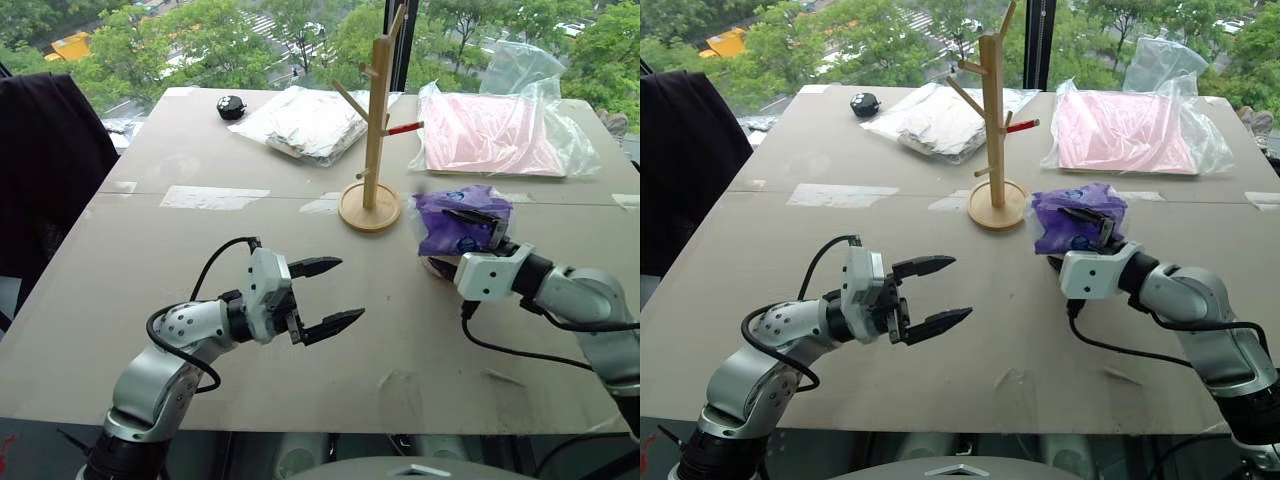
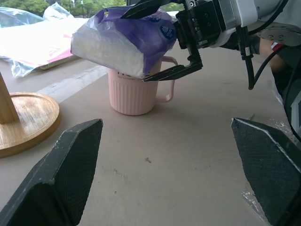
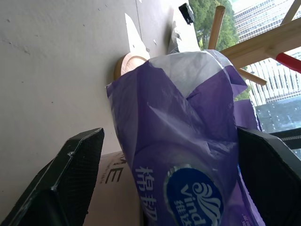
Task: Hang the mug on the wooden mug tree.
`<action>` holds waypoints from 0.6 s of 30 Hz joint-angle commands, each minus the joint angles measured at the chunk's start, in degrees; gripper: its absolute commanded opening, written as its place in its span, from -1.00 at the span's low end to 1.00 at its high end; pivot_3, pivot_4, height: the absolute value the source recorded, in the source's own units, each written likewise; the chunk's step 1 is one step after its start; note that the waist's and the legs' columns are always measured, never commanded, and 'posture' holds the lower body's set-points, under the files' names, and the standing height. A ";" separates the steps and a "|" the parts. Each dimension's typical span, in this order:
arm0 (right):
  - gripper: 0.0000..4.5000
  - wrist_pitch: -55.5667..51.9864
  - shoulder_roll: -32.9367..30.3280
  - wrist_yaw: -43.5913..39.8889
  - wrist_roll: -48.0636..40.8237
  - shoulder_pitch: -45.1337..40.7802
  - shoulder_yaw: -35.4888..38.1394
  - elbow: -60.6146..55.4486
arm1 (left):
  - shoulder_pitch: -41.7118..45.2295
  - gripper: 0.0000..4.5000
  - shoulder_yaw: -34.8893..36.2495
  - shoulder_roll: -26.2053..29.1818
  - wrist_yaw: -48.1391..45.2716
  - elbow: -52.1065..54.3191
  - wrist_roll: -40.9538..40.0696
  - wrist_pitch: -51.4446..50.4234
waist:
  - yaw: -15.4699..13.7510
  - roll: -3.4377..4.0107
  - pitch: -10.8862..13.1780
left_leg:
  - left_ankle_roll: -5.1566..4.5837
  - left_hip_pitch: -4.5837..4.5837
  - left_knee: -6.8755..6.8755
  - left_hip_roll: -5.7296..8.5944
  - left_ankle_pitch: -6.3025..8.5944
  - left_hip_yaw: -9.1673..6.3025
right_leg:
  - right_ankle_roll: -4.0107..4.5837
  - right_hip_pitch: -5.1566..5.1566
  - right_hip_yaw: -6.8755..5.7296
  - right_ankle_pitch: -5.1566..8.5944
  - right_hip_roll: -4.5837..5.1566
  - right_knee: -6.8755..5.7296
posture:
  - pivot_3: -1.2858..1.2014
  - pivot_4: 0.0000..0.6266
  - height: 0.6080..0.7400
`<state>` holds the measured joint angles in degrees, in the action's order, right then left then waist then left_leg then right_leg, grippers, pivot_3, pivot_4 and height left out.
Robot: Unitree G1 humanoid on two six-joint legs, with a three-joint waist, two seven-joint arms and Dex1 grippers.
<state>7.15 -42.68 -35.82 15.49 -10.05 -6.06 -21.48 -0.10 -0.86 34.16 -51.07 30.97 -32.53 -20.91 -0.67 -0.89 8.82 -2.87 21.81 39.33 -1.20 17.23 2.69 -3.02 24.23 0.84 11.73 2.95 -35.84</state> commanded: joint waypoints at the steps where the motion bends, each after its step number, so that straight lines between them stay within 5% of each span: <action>1: 0.67 1.15 0.85 1.34 1.12 -0.91 0.35 -0.46 | 0.81 1.00 -0.46 0.00 -0.07 1.48 0.33 1.06 | 0.00 0.00 0.00 | 0.00 0.00 0.00 0.00 0.00 0.00 | 0.00 0.00 0.00 0.00 0.00 0.00 | 0.03 -0.52 1.00; 9: -0.94 0.77 3.18 1.65 0.73 -1.37 0.90 -0.95 | 1.05 1.00 -0.39 -0.32 -0.24 1.46 0.36 1.26 | 0.01 0.00 0.00 | 0.00 0.00 0.00 0.00 0.00 0.01 | 0.00 0.00 0.01 0.00 0.00 -0.01 | 0.03 -0.52 1.00; 18: -0.97 -0.31 2.62 3.67 -0.17 -2.49 6.99 -3.73 | 4.82 1.00 -0.02 -3.23 0.78 1.65 -2.10 0.67 | -0.11 0.00 0.00 | 0.00 0.00 0.01 0.02 0.00 -0.01 | 0.00 -0.01 0.01 -0.01 0.01 -0.01 | 0.03 -0.52 1.00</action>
<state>7.06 -39.27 -33.69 16.42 -10.78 -3.61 -22.04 3.67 -1.18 31.29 -50.69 30.92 -33.13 -20.74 -0.78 -0.89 8.82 -2.87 21.82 39.34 -1.17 17.23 2.68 -3.02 24.23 0.85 11.72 2.96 -35.85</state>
